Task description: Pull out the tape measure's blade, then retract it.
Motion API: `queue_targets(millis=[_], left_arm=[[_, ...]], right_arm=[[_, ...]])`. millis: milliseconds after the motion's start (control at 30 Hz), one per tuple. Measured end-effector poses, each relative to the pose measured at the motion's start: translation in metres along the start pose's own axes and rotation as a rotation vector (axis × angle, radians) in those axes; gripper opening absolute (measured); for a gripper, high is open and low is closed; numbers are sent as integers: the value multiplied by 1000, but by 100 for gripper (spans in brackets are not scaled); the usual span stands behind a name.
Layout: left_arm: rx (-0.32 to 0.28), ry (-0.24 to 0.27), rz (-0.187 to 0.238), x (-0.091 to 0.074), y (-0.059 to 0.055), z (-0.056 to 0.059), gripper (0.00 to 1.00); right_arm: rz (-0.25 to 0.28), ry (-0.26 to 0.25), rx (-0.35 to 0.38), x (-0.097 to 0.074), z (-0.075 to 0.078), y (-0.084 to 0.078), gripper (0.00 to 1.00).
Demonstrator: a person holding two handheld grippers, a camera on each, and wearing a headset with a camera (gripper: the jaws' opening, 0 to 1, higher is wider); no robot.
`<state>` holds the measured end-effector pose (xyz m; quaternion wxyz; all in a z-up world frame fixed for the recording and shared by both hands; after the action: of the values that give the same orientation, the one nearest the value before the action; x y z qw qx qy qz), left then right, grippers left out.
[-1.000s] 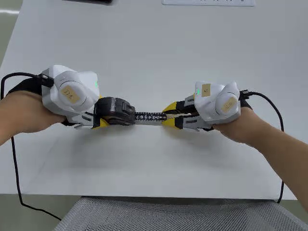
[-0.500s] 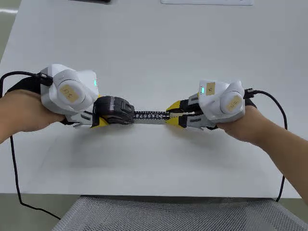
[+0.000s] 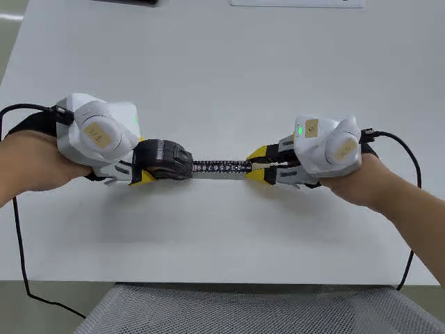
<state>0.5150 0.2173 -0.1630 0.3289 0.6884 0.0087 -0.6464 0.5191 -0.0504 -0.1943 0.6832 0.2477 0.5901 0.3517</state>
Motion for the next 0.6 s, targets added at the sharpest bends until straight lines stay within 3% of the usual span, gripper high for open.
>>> queue_targets(millis=[600], left_arm=[[2,-1,-2,0,1,0,27]], right_arm=[[-33,-7,7,-16,-1,-14,9]])
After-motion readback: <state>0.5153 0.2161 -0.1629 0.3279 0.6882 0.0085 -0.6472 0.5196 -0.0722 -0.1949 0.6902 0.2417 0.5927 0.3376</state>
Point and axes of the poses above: the centre of the closed fingertips' face, and the gripper's own axes: x roughly forward along the fingers, z roughly to its right, y roughly out of its top, the point moved 10 cm from there along -x, roughly backward along the fingers, and after that the axes turned 15 degrees about -x, right-handed, at the moved point
